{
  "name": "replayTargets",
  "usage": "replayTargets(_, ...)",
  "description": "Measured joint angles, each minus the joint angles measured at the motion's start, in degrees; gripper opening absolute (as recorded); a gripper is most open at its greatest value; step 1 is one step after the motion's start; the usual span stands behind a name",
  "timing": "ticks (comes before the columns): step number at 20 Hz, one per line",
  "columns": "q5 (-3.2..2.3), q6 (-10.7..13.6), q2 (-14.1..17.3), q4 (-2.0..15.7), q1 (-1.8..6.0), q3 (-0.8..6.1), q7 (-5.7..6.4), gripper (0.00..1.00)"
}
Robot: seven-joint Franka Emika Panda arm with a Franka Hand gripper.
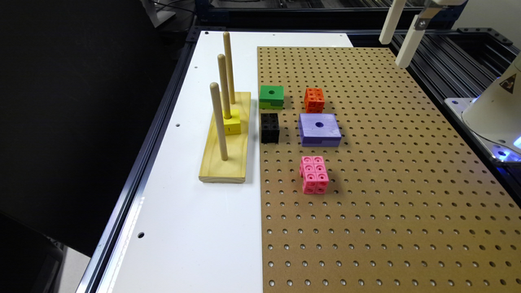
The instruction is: Pick up pink block.
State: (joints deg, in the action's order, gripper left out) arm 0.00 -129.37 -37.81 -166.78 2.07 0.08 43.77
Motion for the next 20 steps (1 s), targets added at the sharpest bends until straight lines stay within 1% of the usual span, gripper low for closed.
replayTargets(8,0.0,0.04,-0.06,-0.03,-0.02,0.16,0.0,1.0)
replayTargets(11,0.11,0.04,-0.07,-0.03,-0.1,0.46,0.0,1.0)
replayTargets(14,0.49,0.03,-0.07,-0.03,-0.14,1.09,0.03,1.0)
replayTargets(19,1.36,-0.01,-0.08,-0.03,-0.98,2.04,0.57,1.0)
replayTargets(20,1.68,-0.03,-0.09,-0.02,-1.08,2.33,0.61,1.0)
